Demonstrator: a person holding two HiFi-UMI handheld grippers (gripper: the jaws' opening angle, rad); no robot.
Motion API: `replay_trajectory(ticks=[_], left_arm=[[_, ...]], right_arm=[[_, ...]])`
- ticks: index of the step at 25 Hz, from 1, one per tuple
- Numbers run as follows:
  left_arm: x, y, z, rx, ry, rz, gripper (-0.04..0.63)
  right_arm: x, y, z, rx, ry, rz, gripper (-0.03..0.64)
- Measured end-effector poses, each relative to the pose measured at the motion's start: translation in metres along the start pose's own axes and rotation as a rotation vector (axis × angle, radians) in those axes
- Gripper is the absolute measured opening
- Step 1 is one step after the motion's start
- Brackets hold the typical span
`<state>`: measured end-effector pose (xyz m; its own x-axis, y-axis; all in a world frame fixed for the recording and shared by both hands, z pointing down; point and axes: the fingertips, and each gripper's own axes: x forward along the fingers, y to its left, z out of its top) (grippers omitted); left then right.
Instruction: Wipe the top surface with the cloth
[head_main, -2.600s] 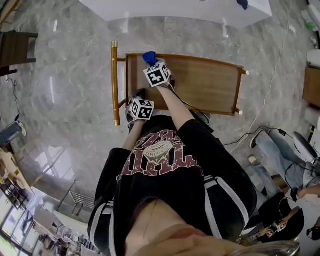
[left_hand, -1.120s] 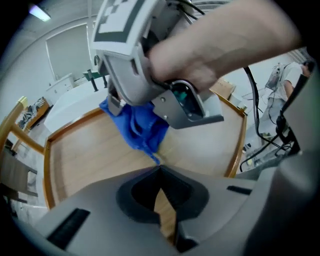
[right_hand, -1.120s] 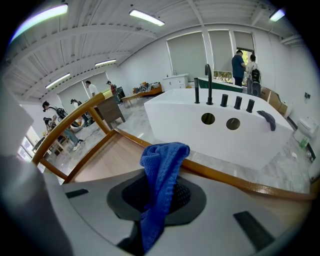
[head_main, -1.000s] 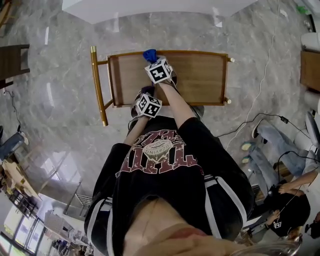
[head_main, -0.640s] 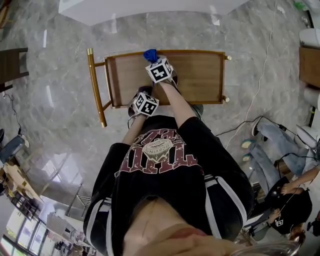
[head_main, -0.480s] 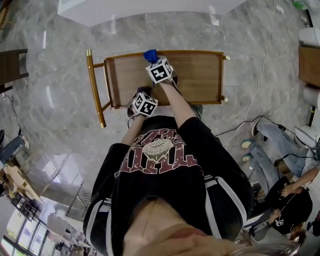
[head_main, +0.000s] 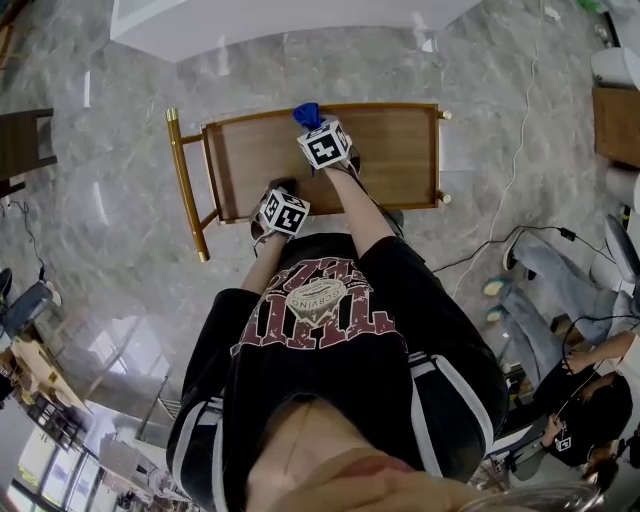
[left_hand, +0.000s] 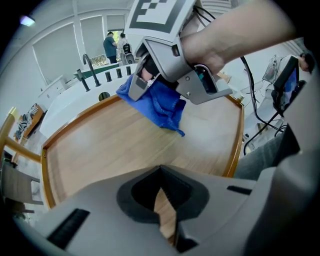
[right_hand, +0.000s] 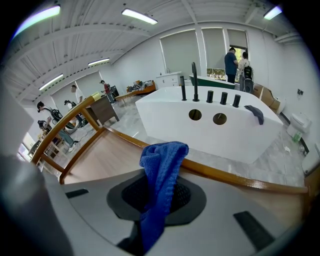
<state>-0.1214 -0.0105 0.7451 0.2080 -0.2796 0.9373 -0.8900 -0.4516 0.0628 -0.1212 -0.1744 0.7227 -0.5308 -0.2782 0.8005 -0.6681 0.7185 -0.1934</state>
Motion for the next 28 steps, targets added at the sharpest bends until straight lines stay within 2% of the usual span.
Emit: replay_trajectory(ticks=[28], left_arm=[[0.000, -0.002, -0.003, -0.004, 0.018, 0.011, 0.046]], right_arm=[[-0.038, -0.074, -0.032, 0.054, -0.013, -0.086, 0.057]])
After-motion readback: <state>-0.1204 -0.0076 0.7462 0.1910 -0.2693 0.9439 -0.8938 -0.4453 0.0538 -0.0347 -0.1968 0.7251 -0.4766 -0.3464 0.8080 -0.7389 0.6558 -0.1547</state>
